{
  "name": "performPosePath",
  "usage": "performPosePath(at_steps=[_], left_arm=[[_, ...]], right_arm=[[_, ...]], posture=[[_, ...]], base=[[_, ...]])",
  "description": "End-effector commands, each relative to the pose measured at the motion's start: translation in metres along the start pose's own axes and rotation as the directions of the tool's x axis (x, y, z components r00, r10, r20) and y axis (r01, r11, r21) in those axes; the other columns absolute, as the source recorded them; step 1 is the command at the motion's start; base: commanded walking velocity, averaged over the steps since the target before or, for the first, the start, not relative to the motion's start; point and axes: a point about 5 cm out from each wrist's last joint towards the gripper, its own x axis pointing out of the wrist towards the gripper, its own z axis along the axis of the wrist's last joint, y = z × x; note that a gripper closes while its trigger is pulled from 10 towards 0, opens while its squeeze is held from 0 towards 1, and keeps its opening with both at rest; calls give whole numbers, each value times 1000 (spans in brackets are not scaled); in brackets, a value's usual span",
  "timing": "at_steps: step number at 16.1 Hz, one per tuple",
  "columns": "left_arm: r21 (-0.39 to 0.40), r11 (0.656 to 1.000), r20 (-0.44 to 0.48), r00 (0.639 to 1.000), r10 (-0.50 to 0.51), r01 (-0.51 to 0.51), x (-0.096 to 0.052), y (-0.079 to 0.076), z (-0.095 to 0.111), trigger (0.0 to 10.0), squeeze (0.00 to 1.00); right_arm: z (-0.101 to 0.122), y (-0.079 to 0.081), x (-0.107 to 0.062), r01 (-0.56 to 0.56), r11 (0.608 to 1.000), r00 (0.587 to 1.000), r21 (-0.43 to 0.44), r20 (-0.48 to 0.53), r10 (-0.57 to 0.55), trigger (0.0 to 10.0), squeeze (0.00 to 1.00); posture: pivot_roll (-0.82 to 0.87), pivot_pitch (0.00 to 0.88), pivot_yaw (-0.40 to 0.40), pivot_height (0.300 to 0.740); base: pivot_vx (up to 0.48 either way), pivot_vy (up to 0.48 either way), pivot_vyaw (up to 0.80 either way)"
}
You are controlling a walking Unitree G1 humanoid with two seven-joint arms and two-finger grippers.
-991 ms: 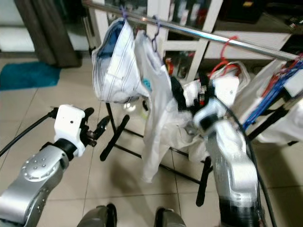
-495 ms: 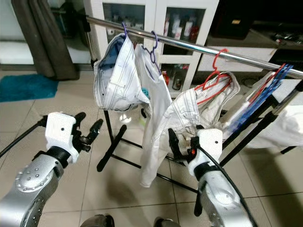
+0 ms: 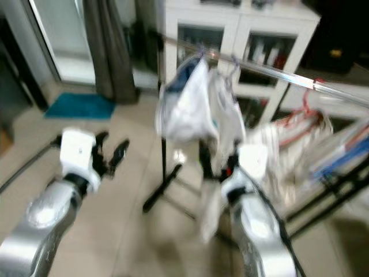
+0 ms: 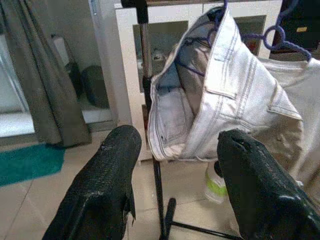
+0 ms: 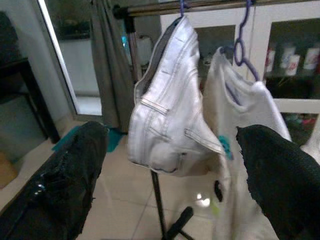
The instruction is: Hang hanger
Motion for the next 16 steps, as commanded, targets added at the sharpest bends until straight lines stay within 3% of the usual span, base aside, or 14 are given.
performPosePath(at_steps=[1,4,11,13,16], left_arm=[[1,1000,21,999,-29,29,4,-5,3,10000,0],[14,999,18,998,-52,52,3,-8,2,10000,0],[24,992,40,992,-123,122,6,-15,5,10000,0],[46,969,36,969,-246,244,3,-24,7,10000,0],[45,901,-4,902,-432,431,-6,-34,8,10000,0]], right_arm=[[7,-9,3,43,999,999,-24,26,-43,10000,0],[6,-9,4,54,999,998,10,12,-54,10000,0],[22,-7,13,-2,998,997,-65,75,7,10000,0],[30,-8,17,-34,996,997,-85,70,40,10000,0],[53,-19,19,-97,988,990,-120,91,108,10000,0]], posture=[[33,21,-14,740],[39,25,-21,740],[39,31,-23,740],[43,28,-28,740],[41,26,-35,740]], base=[[480,0,0],[465,0,0],[362,0,0],[0,0,0],[0,0,0]])
